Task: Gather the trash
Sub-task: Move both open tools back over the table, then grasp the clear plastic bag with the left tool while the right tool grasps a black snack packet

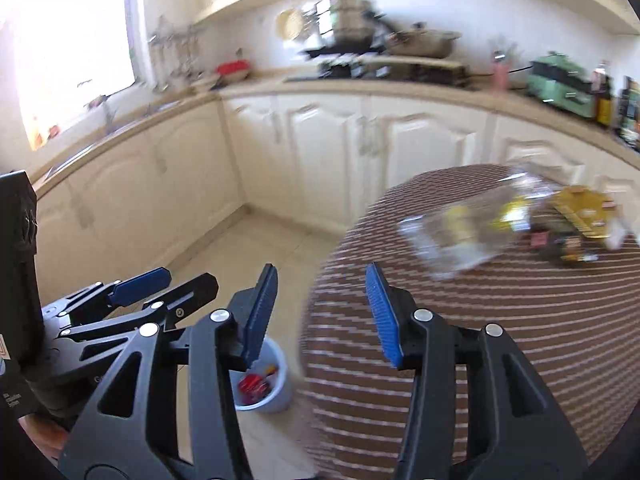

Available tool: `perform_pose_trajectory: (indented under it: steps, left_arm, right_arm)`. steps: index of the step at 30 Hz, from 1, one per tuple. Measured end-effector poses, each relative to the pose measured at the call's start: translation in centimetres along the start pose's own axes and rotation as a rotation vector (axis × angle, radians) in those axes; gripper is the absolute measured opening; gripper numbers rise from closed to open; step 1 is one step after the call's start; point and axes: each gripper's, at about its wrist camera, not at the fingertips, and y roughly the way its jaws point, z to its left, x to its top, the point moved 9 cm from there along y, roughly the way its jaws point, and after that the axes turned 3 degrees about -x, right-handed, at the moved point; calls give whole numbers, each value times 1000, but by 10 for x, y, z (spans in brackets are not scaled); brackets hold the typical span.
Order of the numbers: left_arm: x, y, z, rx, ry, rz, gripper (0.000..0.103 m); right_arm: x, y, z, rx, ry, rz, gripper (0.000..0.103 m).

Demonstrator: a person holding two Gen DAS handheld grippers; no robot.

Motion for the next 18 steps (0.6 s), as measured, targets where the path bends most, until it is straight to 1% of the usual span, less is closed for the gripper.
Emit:
perform_pose_trajectory:
  steps: [3,4,5,6,8,10,13,18]
  left_arm:
    - [11,17,-57,0,121,9,64]
    - [13,24,-72,-3,155,15,64]
    - [14,31,-87,-8,184,23,64]
    - [15,44,-104,-15,226,40,64]
    - [18,62,-128,-2,279,53,64]
    - [20,77,-142,14,317,51,64]
    - [19,99,-159,21,345,63,64]
    - [16,135,-190,3,433,117,64]
  right_arm:
    - [3,-19,-63,-75,52,-22,50]
    - [4,-22,-78,-94,65,-22,50]
    - [2,-26,-105,-127,86,-17,50]
    - [2,-30,-119,-144,97,-13,50]
    - [-1,-31,-159,-185,129,6,51]
    - [-4,-31,-188,-205,155,24,51]
    - [-11,-25,-223,-222,190,54,51]
    - [-15,-3,-253,-222,226,97,54]
